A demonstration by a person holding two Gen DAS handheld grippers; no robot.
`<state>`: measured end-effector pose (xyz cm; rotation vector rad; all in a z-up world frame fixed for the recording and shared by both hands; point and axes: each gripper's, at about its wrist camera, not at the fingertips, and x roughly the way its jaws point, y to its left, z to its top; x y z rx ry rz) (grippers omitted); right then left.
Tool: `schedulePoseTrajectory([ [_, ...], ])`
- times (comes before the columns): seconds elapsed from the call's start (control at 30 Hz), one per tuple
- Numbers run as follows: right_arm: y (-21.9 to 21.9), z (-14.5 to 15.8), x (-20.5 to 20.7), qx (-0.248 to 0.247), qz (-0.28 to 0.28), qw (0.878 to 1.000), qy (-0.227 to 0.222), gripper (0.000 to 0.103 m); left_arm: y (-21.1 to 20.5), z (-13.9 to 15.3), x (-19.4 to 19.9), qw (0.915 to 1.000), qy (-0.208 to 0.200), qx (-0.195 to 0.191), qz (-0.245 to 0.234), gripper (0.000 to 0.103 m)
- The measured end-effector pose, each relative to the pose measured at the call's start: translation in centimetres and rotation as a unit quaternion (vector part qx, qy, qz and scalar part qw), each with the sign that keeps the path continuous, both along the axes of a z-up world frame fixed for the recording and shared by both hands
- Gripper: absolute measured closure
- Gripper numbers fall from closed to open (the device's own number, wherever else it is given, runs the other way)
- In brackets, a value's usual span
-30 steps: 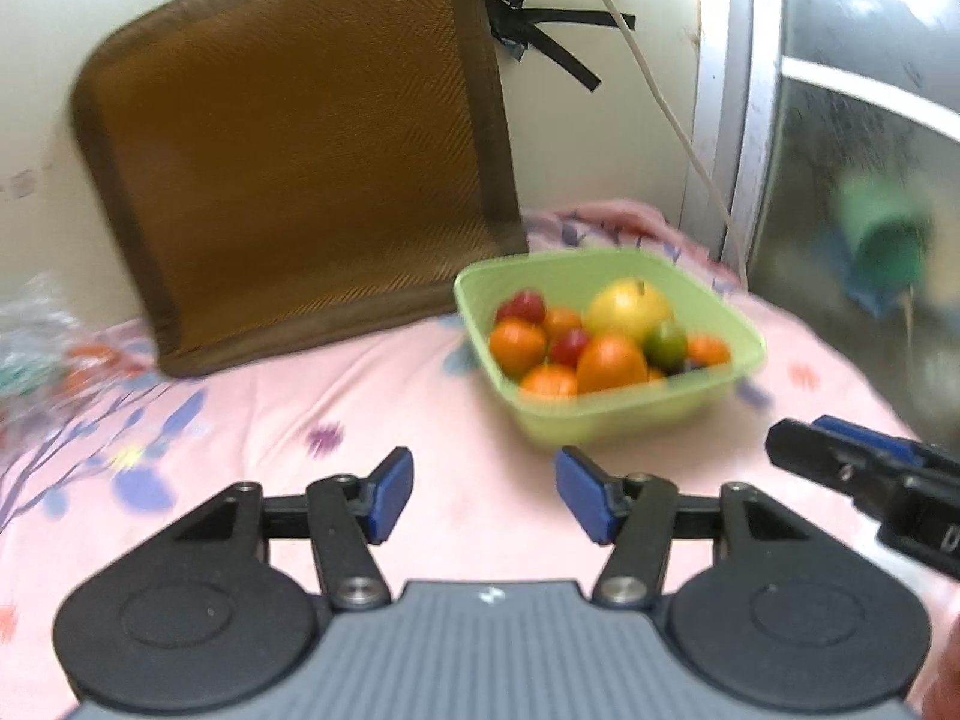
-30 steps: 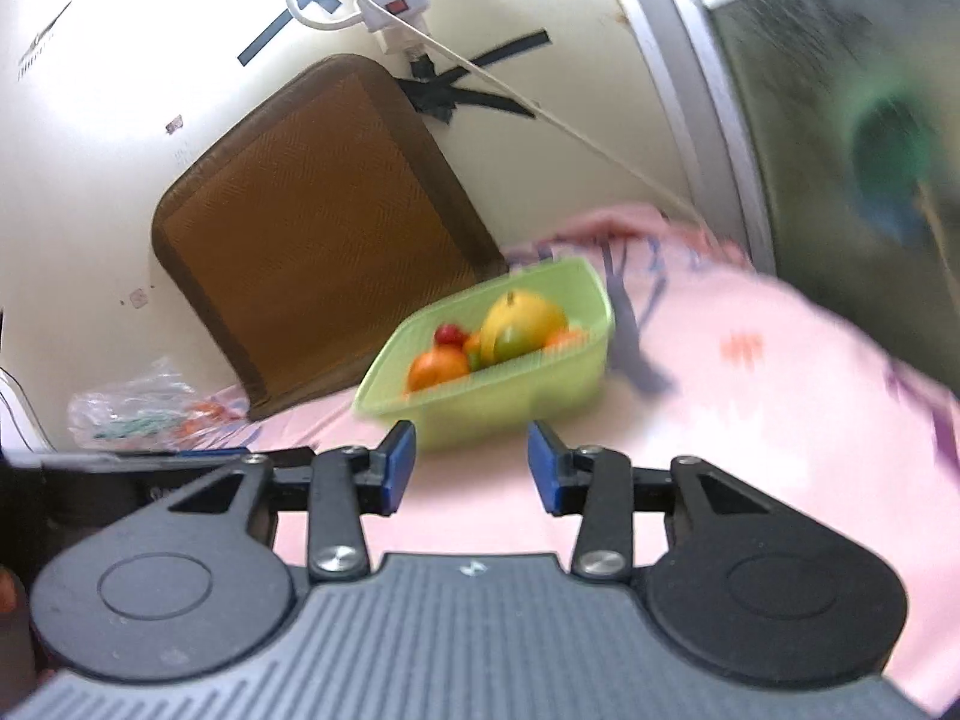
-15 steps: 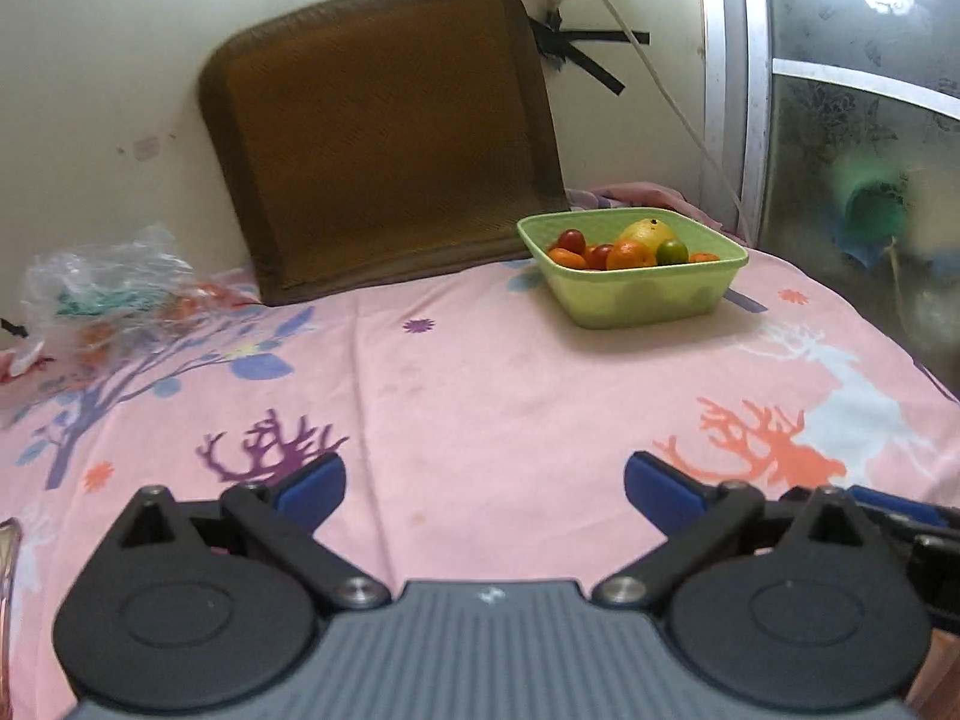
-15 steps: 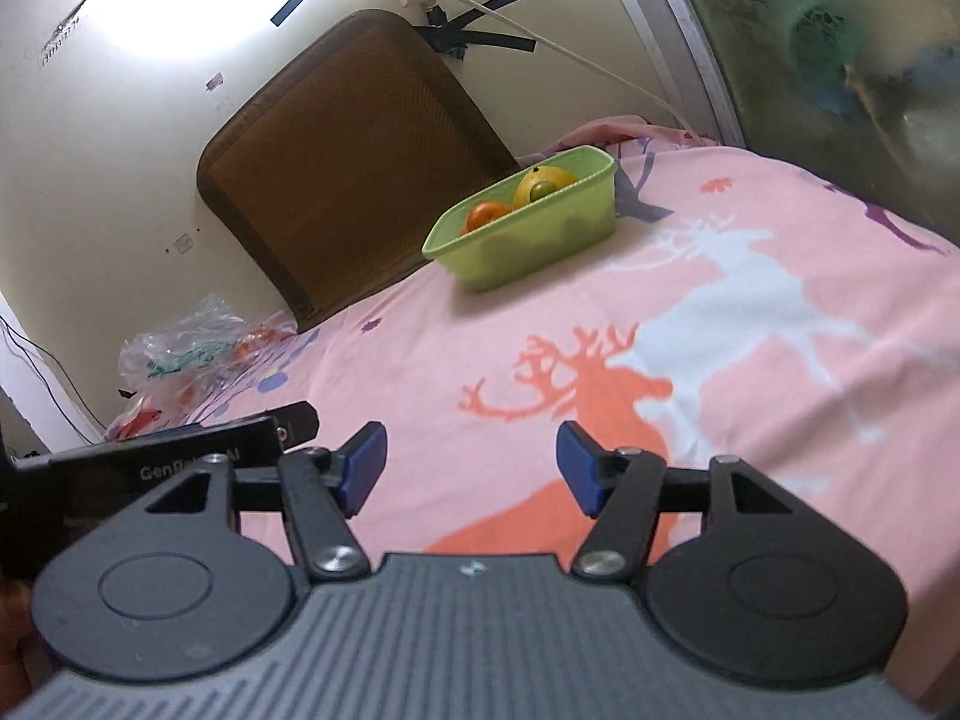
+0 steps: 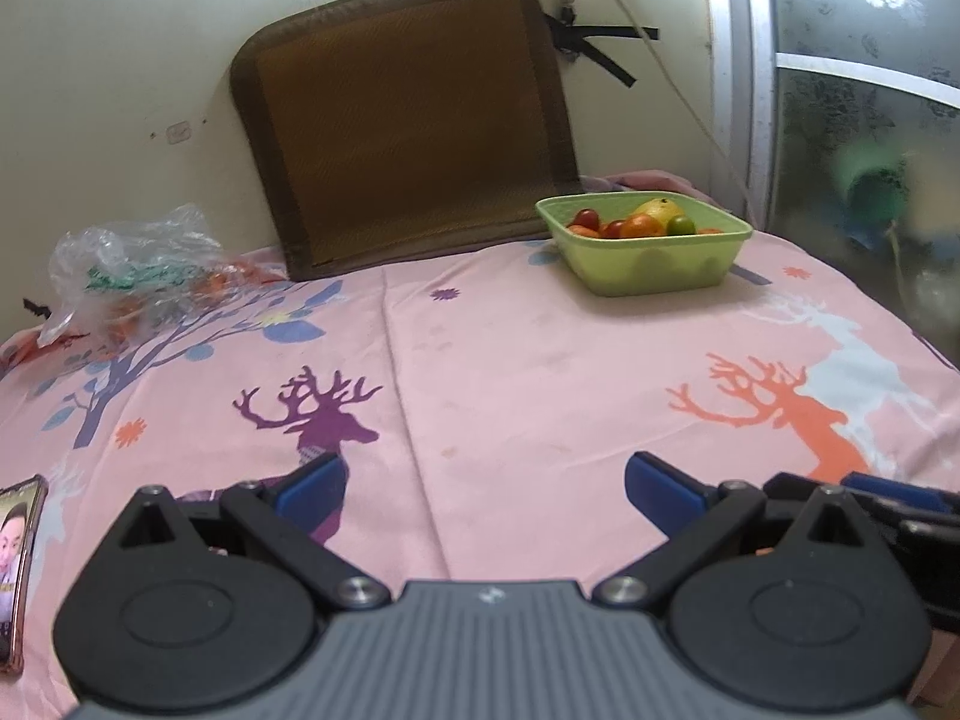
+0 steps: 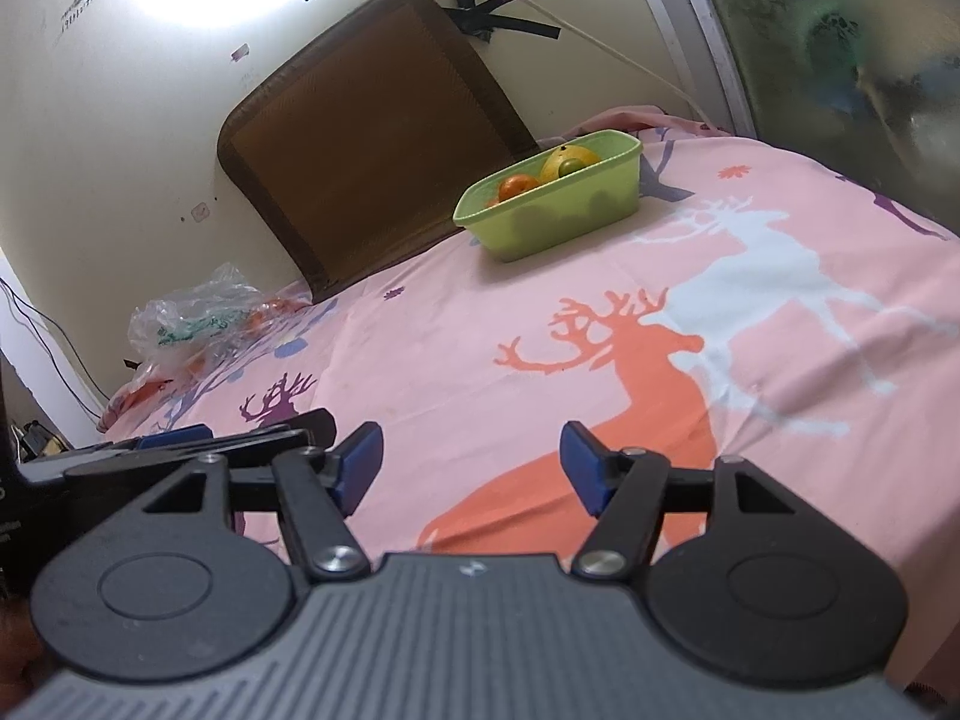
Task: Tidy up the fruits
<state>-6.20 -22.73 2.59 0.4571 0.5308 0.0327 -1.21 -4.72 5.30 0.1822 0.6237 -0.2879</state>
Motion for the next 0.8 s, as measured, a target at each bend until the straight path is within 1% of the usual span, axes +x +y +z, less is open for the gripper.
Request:
schedulePoseTrajectory([
  [0.17,0.0,-0.1,0.1,-0.001,-0.003,1.000,0.002,0.035,0.3,-0.6,0.3,0.9999,0.003,0.006,0.013,0.000],
  [0.3,0.0,-0.2,0.1,0.000,-0.006,1.000,0.005,0.035,0.4,-0.8,0.4,0.9998,-0.004,0.009,0.019,0.000],
  [0.57,0.0,-0.3,0.1,0.001,-0.011,1.000,0.010,0.035,0.6,-1.1,0.8,0.9998,0.005,0.005,0.018,0.000],
  [0.7,0.0,-0.5,0.2,0.003,-0.014,1.000,0.013,0.035,0.3,-1.4,0.8,0.9995,0.001,0.019,0.023,0.000],
  [0.8,0.1,-0.5,0.2,0.003,-0.015,1.000,0.014,0.032,0.2,-1.6,0.8,0.9996,0.006,0.020,0.019,0.000],
])
